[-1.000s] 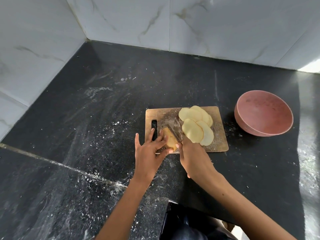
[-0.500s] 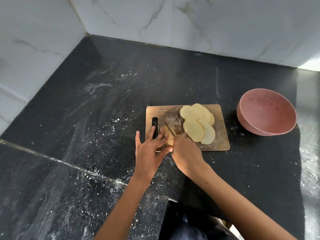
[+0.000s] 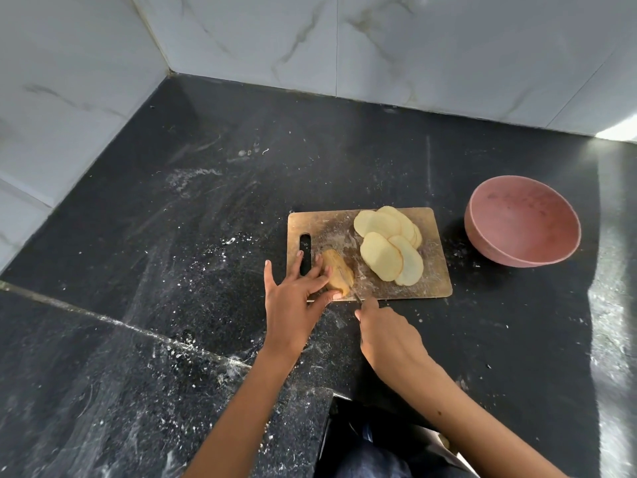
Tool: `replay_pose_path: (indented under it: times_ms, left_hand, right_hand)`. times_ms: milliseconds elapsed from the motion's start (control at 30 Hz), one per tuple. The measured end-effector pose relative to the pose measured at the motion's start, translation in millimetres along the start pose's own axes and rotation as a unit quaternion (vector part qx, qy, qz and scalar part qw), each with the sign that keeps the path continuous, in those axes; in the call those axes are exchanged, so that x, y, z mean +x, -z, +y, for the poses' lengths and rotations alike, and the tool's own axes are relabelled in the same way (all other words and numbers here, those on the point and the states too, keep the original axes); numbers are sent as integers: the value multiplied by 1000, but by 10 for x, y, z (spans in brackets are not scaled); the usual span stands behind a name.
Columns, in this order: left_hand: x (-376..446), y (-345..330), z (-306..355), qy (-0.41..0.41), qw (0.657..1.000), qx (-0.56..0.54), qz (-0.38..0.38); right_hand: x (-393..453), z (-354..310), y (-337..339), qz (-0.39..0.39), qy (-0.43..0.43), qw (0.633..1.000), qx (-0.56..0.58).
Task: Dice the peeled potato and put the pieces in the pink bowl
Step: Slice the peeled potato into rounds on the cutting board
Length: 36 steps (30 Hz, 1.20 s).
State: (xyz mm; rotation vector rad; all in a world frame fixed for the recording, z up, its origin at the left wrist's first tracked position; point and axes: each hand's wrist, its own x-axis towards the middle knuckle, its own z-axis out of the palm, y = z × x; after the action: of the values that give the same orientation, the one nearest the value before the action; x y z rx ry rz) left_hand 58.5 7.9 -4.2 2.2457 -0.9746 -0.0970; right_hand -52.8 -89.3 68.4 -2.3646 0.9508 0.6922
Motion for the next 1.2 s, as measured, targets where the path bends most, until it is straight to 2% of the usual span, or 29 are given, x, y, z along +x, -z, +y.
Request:
replay_pose_path:
  times_ms: [400,500,667,867,1200]
  left_hand:
    - [-47,-17,24,-24,999,22,11]
    - [-57,-20,35,-21,1000,17,14]
    - [-62,-31,21,-14,1000,10,17]
    - [-37,-8,-21,-21,1000,-1,3]
    - [-17,2,-41,-16,1000,-5,-1]
  right_hand:
    - [-263,284,11,-20,28,999,11]
    - [-304,328,85,-2,27,999,36]
    - [-92,232,152,58,28,993,97]
    - [199,14,58,93,60,989,96]
    - [234,-140,54,74,44,992,87]
